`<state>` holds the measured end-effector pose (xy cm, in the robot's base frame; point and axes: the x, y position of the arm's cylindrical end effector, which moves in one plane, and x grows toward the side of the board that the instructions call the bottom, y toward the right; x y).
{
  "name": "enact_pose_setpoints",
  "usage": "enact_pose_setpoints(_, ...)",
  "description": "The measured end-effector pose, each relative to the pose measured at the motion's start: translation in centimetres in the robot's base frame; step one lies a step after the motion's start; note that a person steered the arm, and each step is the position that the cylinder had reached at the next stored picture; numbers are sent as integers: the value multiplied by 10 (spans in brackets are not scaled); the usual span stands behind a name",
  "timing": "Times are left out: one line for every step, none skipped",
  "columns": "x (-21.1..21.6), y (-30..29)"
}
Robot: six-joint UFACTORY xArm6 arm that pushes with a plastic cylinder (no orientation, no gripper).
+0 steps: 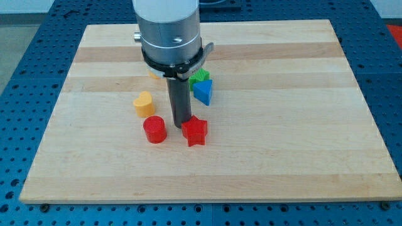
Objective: Push the red star closer to the red circle
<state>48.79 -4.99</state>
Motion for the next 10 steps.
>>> enact_pose_setpoints(-30,-1)
enact_pose_setpoints(-38,20)
enact_pose_setpoints(-11,56)
enact_pose_setpoints(6,76)
enact_pose_setpoints(14,76)
enact_pose_setpoints(16,72)
enact_pose_setpoints(26,72)
enact_pose_setpoints(35,56)
enact_pose_setpoints(35,29)
enact_pose_setpoints(35,23)
